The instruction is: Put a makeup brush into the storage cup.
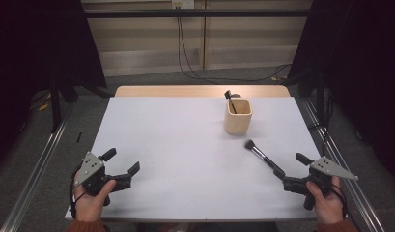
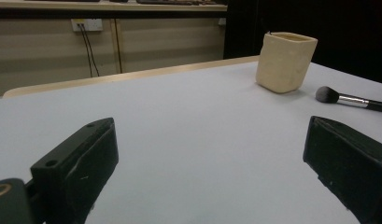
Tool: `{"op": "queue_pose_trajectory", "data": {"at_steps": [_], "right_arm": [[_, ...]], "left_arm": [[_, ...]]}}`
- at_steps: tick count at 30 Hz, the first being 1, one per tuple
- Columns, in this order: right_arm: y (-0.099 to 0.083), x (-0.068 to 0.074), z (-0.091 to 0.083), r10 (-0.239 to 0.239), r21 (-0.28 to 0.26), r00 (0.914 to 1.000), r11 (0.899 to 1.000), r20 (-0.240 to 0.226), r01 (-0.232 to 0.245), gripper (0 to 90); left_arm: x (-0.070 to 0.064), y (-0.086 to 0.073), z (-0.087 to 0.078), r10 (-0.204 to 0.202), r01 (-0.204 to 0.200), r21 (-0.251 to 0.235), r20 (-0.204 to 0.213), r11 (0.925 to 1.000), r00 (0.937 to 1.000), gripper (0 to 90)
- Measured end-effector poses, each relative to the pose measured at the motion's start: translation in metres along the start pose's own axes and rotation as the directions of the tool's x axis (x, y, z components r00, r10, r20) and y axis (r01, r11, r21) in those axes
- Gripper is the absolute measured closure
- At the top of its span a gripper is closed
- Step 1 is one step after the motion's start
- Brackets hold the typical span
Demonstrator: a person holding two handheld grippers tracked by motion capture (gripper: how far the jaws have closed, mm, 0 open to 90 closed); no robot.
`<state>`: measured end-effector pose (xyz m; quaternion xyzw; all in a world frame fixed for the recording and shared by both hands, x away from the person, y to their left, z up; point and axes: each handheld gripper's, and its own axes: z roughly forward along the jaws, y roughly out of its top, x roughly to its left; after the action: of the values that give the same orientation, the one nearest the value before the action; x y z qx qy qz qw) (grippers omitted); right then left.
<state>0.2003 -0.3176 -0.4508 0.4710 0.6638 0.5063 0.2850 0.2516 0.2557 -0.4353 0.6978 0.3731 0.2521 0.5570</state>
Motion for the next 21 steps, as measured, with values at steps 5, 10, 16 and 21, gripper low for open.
{"op": "queue_pose_trajectory", "data": {"at_steps": [5, 10, 16, 21], "right_arm": [[0.000, -0.001, -0.003, 0.002, -0.005, 1.0000, 1.000, -0.001, -0.002, 1.1], [0.002, -0.002, -0.001, 0.015, -0.006, 0.9998, 1.000, -0.011, -0.015, 1.1], [0.005, -0.003, 0.003, 0.028, -0.004, 0.9994, 1.000, -0.018, -0.028, 1.1], [0.007, -0.002, 0.008, 0.026, 0.007, 0.9995, 1.000, -0.017, -0.026, 1.2]], "left_arm": [[0.000, 0.000, 0.000, -0.001, 0.001, -0.004, -0.001, 1.0000, 1.0000, 3.3], [0.000, 0.000, 0.000, 0.003, -0.003, -0.002, -0.006, 1.0000, 1.0000, 3.3], [0.003, -0.001, 0.000, -0.011, 0.011, 0.000, -0.017, 0.9999, 0.9998, 3.4], [0.004, -0.002, 0.001, -0.018, 0.018, -0.001, -0.012, 0.9998, 0.9998, 3.4]]}}
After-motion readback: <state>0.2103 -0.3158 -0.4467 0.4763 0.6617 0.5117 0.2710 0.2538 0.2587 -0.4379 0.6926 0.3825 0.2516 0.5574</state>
